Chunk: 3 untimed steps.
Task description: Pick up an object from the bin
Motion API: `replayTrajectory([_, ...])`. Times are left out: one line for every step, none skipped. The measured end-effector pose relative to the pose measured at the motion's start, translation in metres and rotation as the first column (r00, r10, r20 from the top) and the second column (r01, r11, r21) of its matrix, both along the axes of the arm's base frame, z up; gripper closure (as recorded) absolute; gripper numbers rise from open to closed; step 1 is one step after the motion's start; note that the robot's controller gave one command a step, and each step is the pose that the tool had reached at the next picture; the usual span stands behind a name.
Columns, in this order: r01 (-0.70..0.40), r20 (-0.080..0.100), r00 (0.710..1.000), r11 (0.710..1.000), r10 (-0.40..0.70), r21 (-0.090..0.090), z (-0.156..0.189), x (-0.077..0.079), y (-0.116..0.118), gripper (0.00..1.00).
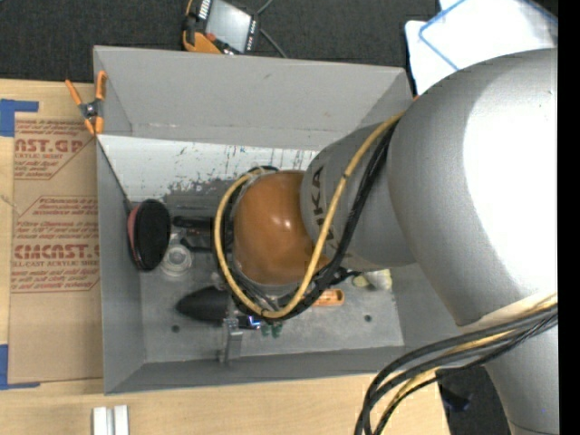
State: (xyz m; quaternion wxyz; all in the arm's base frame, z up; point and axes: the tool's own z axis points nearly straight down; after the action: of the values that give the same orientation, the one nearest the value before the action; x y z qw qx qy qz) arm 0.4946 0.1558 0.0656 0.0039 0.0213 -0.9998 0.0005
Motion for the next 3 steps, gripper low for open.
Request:
replayTrajectory([-0.016, 0.021, 1.0, 1.0, 0.016, 0.01, 0.063, -0.002, 0.001, 0.0])
replayTrajectory([-0.004, -0.002, 1.0, 1.0, 0.004, 0.002, 0.011, -0.002, 0.001, 0.0])
replayTrajectory([0.138, 0.018, 0.99, 0.99, -0.138, 0.013, 0.004, -0.004, -0.008, 0.0])
